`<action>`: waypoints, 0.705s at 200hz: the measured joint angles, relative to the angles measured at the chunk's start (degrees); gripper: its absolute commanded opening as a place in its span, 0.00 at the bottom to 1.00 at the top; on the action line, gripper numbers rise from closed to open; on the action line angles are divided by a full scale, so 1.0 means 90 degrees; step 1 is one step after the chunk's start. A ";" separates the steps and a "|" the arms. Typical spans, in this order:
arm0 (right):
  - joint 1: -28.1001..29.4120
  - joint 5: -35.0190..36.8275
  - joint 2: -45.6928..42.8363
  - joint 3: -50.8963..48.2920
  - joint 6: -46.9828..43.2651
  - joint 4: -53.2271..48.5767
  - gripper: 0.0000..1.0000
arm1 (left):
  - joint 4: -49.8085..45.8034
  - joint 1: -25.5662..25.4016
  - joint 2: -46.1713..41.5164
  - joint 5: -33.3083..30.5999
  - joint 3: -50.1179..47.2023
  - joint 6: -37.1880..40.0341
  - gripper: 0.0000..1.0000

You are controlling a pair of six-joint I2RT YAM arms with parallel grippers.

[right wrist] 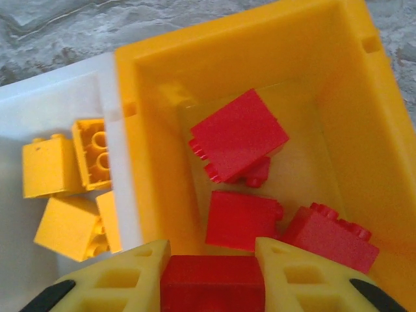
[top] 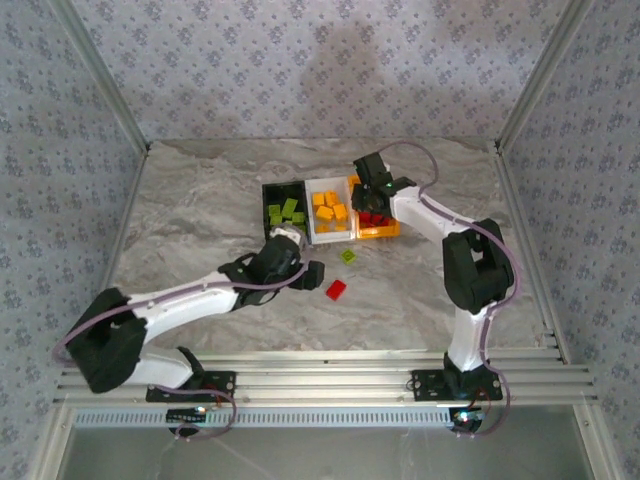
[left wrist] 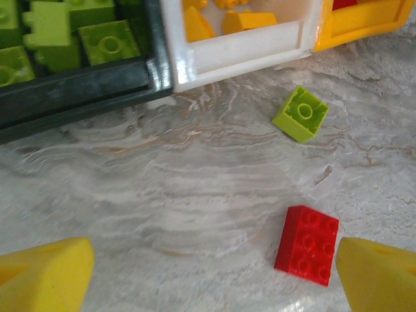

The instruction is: Sort the legos into containers by color

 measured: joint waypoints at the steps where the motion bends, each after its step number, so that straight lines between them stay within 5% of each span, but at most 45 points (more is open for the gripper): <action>1: -0.0005 0.0000 0.0002 0.0005 -0.0002 -0.0007 0.54 | 0.0012 -0.0002 0.0039 0.0007 0.0024 0.0017 0.95; 50: -0.0104 -0.0092 -0.0124 -0.0036 0.0141 0.0012 0.65 | 0.0202 -0.0160 0.1447 0.0289 0.0821 0.0607 0.89; 141: 0.0097 -0.0141 -0.2676 -0.2288 0.0393 0.0508 0.67 | 0.0100 -0.0578 0.2664 0.0454 0.1627 0.1154 0.78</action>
